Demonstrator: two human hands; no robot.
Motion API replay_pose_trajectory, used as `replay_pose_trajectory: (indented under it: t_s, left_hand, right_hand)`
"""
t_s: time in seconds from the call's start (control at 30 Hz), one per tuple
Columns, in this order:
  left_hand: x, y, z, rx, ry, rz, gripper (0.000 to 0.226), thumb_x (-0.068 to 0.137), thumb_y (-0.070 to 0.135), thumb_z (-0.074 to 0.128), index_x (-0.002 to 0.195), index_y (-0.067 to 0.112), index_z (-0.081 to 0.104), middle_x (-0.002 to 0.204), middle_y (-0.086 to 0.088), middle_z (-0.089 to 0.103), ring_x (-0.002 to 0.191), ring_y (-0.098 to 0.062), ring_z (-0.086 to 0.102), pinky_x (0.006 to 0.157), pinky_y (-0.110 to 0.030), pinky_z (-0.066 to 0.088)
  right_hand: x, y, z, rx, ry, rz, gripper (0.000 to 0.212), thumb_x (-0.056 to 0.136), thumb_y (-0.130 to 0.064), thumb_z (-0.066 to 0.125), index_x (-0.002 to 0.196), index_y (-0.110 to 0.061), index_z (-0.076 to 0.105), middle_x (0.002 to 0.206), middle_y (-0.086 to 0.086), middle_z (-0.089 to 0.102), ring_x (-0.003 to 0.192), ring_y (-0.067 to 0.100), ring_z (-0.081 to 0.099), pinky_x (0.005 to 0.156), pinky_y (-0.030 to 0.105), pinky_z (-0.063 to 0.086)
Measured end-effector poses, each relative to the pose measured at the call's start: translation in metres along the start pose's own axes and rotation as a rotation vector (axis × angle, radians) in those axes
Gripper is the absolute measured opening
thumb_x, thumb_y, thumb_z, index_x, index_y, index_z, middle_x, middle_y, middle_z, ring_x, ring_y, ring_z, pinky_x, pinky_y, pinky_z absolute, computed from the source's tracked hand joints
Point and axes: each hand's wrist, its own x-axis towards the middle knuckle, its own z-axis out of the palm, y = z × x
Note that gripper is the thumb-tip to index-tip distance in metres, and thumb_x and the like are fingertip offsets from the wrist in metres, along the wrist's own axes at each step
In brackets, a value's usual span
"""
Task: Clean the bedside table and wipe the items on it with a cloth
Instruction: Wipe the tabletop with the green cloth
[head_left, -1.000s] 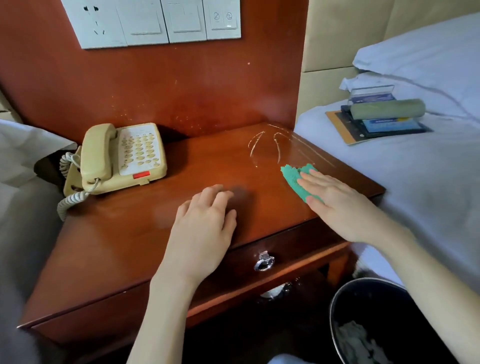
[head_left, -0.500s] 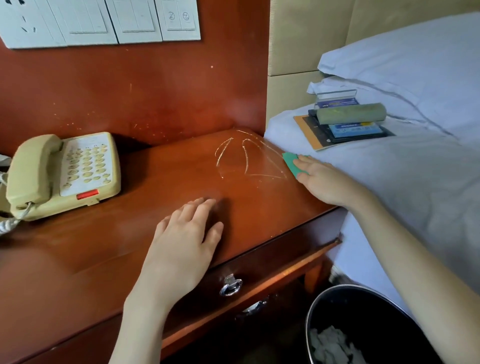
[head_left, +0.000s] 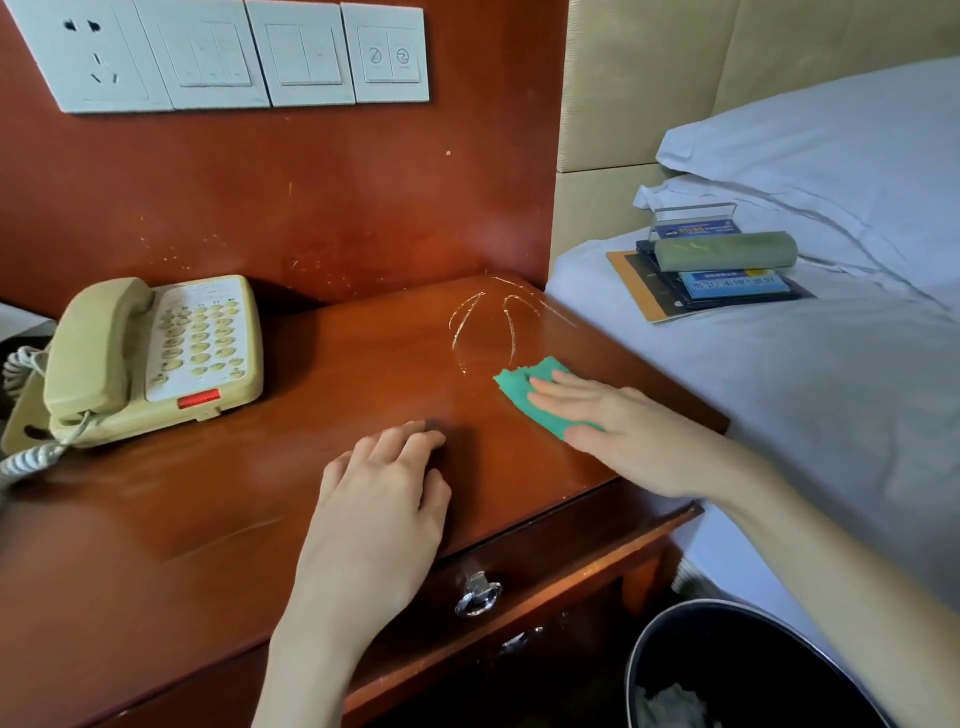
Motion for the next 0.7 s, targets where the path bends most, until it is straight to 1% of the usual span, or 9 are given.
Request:
replay_pose_trajectory:
  t_s: [0.03,0.07,0.13,0.17,0.23,0.3,0.43,0.57,0.7]
  left_hand:
    - [0.000,0.000,0.000,-0.003,-0.001,0.000,0.039,0.098,0.031,0.035,0.135,0.032,0.047,0.145,0.016,0.042,0.133,-0.008,0.034,0.110,-0.029,0.023]
    - [0.000,0.000,0.000,-0.006,-0.001,0.001,0.039,0.098,0.031,0.035,0.134,0.032,0.048,0.145,0.016,0.042,0.133,-0.008,0.034,0.110,-0.029,0.023]
    - [0.000,0.000,0.000,-0.015,0.001,0.004,0.039,0.097,0.030,0.035,0.134,0.032,0.049,0.144,0.016,0.042,0.132,-0.008,0.034,0.109,-0.029,0.023]
    - [0.000,0.000,0.000,-0.021,0.003,0.005,0.039,0.097,0.029,0.035,0.133,0.031,0.049,0.144,0.016,0.043,0.131,-0.008,0.034,0.109,-0.029,0.023]
    - [0.000,-0.001,0.000,-0.027,0.003,0.008,0.040,0.095,0.028,0.035,0.133,0.031,0.049,0.144,0.016,0.042,0.130,-0.007,0.034,0.107,-0.029,0.024]
    - [0.000,0.000,0.000,-0.026,0.002,0.010,0.041,0.095,0.027,0.035,0.133,0.031,0.048,0.144,0.016,0.042,0.130,-0.007,0.034,0.107,-0.029,0.024]
    - [0.000,0.000,0.001,-0.023,0.010,0.006,0.042,0.095,0.026,0.035,0.134,0.031,0.048,0.143,0.016,0.043,0.129,-0.008,0.035,0.107,-0.028,0.026]
    - [0.001,-0.001,0.002,-0.032,0.025,-0.002,0.040,0.096,0.024,0.036,0.133,0.031,0.048,0.141,0.018,0.044,0.127,-0.007,0.036,0.104,-0.026,0.027]
    - [0.001,0.000,0.001,-0.030,0.034,0.004,0.038,0.097,0.026,0.036,0.133,0.032,0.048,0.141,0.018,0.044,0.126,-0.006,0.036,0.104,-0.025,0.026]
  right_hand:
    - [-0.007,0.001,-0.003,-0.012,-0.008,0.015,0.050,0.100,-0.021,0.035,0.146,-0.038,0.025,0.146,-0.035,0.012,0.135,-0.018,-0.001,0.097,0.000,-0.005]
    - [-0.011,0.002,-0.006,-0.023,-0.011,0.035,0.050,0.100,-0.020,0.035,0.147,-0.036,0.025,0.147,-0.033,0.012,0.135,-0.018,0.000,0.100,0.000,-0.004]
    - [-0.010,0.009,-0.012,-0.035,-0.004,0.080,0.049,0.100,-0.017,0.035,0.147,-0.029,0.026,0.152,-0.023,0.014,0.139,-0.010,0.003,0.114,0.015,0.001]
    - [-0.005,0.015,-0.015,-0.048,0.006,0.109,0.049,0.101,-0.016,0.034,0.148,-0.025,0.026,0.155,-0.018,0.015,0.142,-0.004,0.004,0.116,0.021,0.001]
    - [0.010,0.029,-0.023,-0.072,0.033,0.188,0.048,0.102,-0.016,0.032,0.149,-0.019,0.023,0.158,-0.008,0.013,0.145,0.007,0.005,0.112,0.020,-0.002]
    - [0.032,0.044,-0.031,-0.070,0.038,0.267,0.048,0.102,-0.018,0.030,0.150,-0.016,0.021,0.159,-0.001,0.010,0.146,0.014,0.004,0.113,0.024,-0.001]
    - [0.083,0.059,-0.036,-0.041,0.052,0.360,0.049,0.102,-0.021,0.028,0.151,-0.017,0.020,0.160,0.002,0.011,0.146,0.021,0.009,0.116,0.034,0.008]
    - [0.124,0.045,-0.025,-0.107,0.078,0.364,0.047,0.101,-0.015,0.024,0.148,-0.006,0.024,0.156,0.013,0.019,0.144,0.031,0.013,0.117,0.041,0.013]
    - [0.129,0.021,-0.012,-0.146,0.016,0.220,0.050,0.102,-0.013,0.021,0.151,-0.011,0.013,0.159,0.008,0.010,0.147,0.027,-0.001,0.116,0.035,0.003]
